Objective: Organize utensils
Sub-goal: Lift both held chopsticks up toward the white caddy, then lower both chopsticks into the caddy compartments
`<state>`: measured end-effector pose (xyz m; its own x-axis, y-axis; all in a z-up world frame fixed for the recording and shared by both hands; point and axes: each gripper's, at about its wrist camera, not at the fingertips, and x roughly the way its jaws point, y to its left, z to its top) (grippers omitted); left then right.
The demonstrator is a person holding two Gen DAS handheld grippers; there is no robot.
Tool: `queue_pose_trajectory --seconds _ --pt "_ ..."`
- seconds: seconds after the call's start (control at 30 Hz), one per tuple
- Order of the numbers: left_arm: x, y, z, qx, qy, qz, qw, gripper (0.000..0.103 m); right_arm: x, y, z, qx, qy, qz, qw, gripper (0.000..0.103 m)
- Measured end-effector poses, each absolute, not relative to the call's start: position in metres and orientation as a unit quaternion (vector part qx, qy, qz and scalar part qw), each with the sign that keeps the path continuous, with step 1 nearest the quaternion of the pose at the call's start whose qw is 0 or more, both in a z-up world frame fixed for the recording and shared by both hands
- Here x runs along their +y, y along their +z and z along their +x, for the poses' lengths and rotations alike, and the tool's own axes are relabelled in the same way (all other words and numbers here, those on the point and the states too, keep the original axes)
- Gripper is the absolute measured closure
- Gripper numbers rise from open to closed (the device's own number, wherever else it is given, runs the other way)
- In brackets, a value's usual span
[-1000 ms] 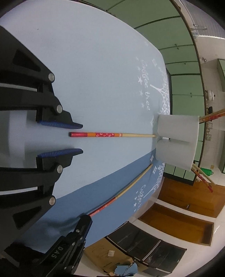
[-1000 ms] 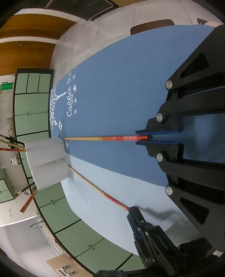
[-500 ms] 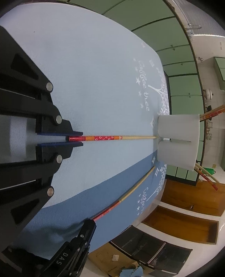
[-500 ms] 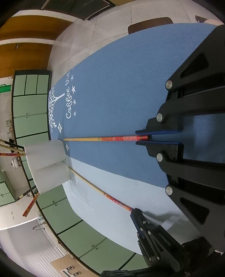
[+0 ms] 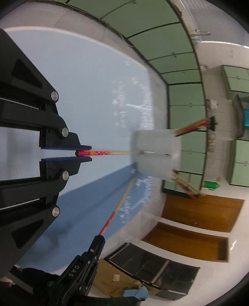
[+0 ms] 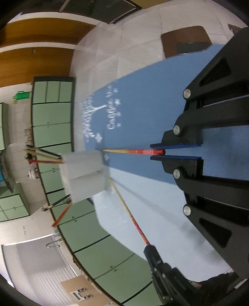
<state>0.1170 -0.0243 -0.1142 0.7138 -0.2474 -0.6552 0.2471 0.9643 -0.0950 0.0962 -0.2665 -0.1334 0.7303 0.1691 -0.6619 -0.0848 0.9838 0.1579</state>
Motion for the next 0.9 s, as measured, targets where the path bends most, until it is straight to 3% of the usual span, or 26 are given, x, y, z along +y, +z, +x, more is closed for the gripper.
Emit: queue_pose_trajectory --seconds 0.37,0.9 --pt "-0.023 -0.032 0.127 0.265 -0.153 0.009 0.952 0.097 -0.265 -0.043 0.112 0.297 0.1 0.039 0.949 0.098" --pt "-0.049 -0.002 0.187 0.246 -0.193 0.043 0.949 0.097 -0.252 0.025 0.176 0.3 0.153 0.013 0.941 0.098"
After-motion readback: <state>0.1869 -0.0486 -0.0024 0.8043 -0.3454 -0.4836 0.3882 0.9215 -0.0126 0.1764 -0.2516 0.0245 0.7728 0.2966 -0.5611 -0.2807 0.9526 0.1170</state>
